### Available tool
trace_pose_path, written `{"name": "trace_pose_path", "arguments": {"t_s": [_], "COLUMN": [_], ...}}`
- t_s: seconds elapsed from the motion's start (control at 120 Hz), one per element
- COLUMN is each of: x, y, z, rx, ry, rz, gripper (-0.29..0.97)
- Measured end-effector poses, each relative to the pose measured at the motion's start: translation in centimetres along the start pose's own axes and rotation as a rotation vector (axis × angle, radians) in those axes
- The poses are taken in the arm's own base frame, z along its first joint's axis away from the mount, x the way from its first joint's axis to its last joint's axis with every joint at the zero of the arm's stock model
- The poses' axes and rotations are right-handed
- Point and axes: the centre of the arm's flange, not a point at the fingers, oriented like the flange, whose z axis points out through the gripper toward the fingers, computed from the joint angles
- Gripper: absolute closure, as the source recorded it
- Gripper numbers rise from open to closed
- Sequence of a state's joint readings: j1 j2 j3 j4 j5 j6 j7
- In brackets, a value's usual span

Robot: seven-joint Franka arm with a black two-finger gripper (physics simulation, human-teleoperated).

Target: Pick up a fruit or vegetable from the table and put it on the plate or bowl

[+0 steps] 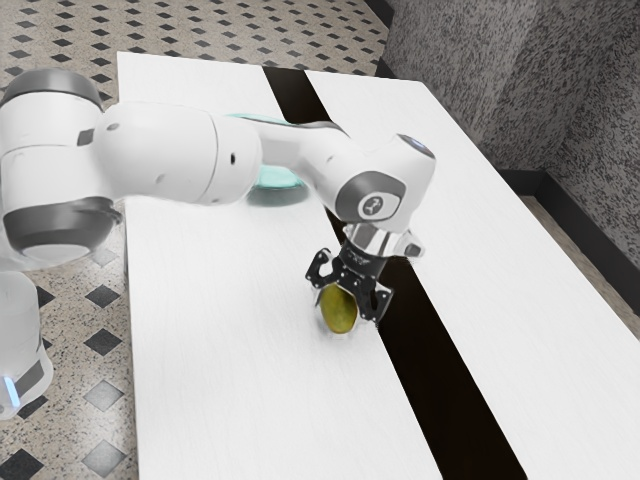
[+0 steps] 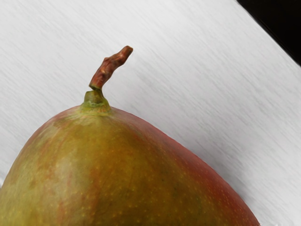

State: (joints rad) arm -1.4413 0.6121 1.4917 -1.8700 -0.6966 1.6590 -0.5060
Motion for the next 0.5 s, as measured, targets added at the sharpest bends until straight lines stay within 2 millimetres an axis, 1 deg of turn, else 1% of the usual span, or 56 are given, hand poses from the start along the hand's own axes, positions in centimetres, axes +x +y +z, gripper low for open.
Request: {"name": "trace_pose_path", "arguments": {"t_s": [0.033, 0.092, 0.133, 0.208, 0.25, 0.308, 0.35, 0.4, 0.45, 0.5], "x": [0.2, 0.8, 1.9, 3.9, 4.9, 6.7, 8.3, 10.8, 12.8, 14.6], "y": [-0.6, -2.6, -4.7, -8.7, -10.6, -13.3, -15.8, -19.4, -22.8, -25.1], "z": [-1.0, -3.9, -6.2, -10.4, -12.3, -14.5, -15.5, -16.5, -17.1, -17.0], "rx": [-0.015, -0.049, -0.072, -0.104, -0.117, -0.125, -0.136, -0.155, -0.161, -0.157], "ry": [-0.002, 0.015, 0.033, 0.072, 0.087, 0.112, 0.111, 0.109, 0.115, 0.119], "rz": [0.001, -0.016, -0.048, -0.101, -0.116, -0.148, -0.174, -0.217, -0.267, -0.301], "gripper": [0.16, 0.18, 0.18, 0.22, 0.23, 0.24, 0.25, 0.27, 0.28, 0.32]}}
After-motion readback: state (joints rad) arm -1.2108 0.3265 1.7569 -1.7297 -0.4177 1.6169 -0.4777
